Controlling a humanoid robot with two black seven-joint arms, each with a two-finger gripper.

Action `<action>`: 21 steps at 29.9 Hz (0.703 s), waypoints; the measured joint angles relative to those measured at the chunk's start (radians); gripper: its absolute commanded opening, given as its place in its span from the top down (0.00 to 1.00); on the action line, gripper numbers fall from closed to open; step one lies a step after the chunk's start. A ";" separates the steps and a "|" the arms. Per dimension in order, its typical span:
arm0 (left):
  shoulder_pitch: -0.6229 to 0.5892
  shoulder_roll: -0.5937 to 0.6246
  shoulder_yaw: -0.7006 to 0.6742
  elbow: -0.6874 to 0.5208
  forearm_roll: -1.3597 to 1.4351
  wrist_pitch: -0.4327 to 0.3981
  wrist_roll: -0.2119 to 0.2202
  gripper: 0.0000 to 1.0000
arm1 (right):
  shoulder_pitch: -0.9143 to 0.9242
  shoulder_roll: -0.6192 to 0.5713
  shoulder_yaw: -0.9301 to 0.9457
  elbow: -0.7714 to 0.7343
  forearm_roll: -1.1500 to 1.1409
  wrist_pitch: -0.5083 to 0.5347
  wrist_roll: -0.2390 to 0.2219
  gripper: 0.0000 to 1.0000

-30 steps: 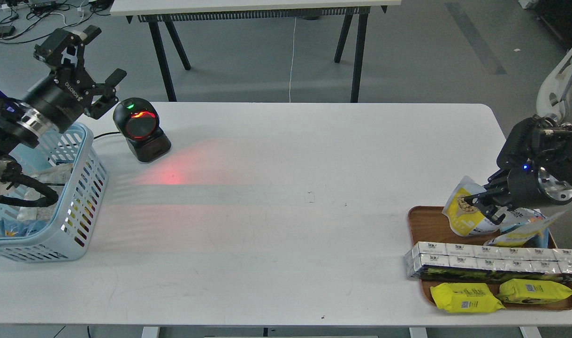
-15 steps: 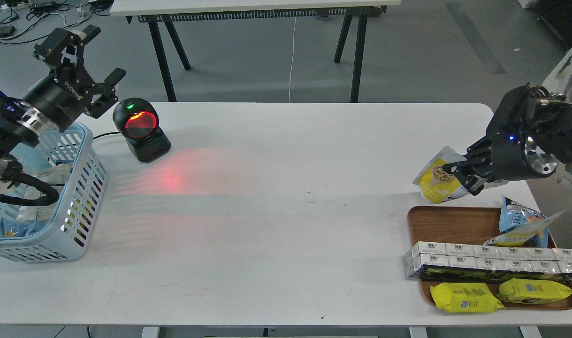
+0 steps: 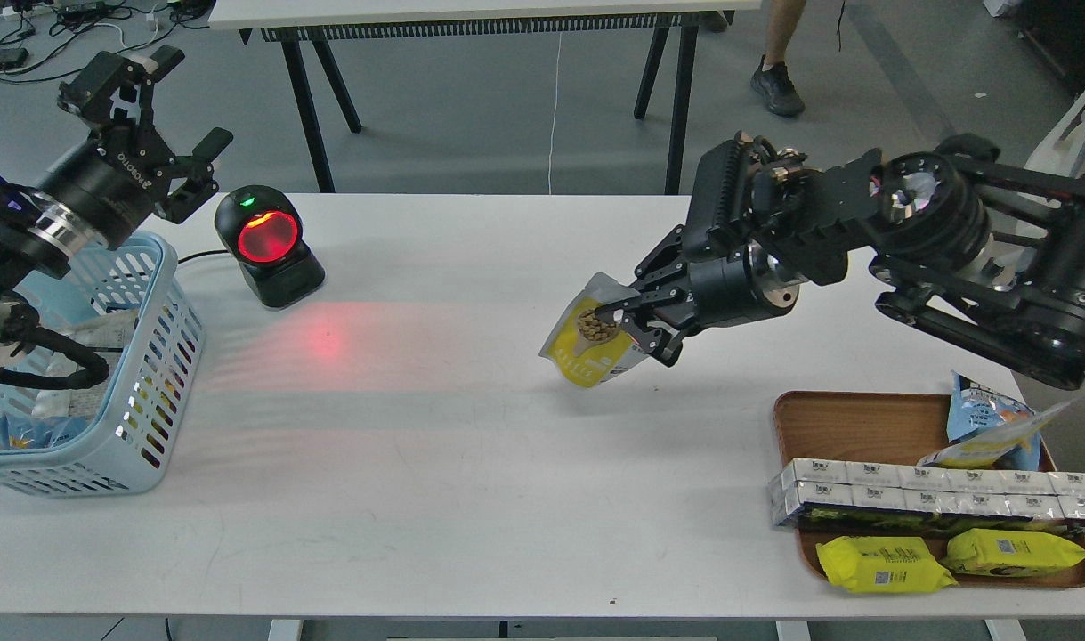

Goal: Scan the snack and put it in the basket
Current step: 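Lift the snack bag and carry it toward the table center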

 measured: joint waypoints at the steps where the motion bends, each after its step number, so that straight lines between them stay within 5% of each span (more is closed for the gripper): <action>1: 0.000 0.001 0.000 0.000 0.000 0.000 0.000 0.00 | 0.002 0.038 -0.009 -0.022 0.000 0.000 0.000 1.00; 15: -0.001 0.001 0.002 0.000 0.001 0.000 0.000 0.00 | 0.007 0.362 -0.080 -0.249 0.000 0.000 0.000 1.00; 19: -0.001 0.001 0.001 0.000 0.001 0.000 0.000 0.00 | -0.001 0.382 -0.080 -0.266 0.000 0.000 0.000 0.67; 21: -0.001 0.001 0.001 0.000 0.001 0.000 0.000 0.00 | -0.004 0.387 -0.080 -0.268 0.000 0.000 0.000 0.39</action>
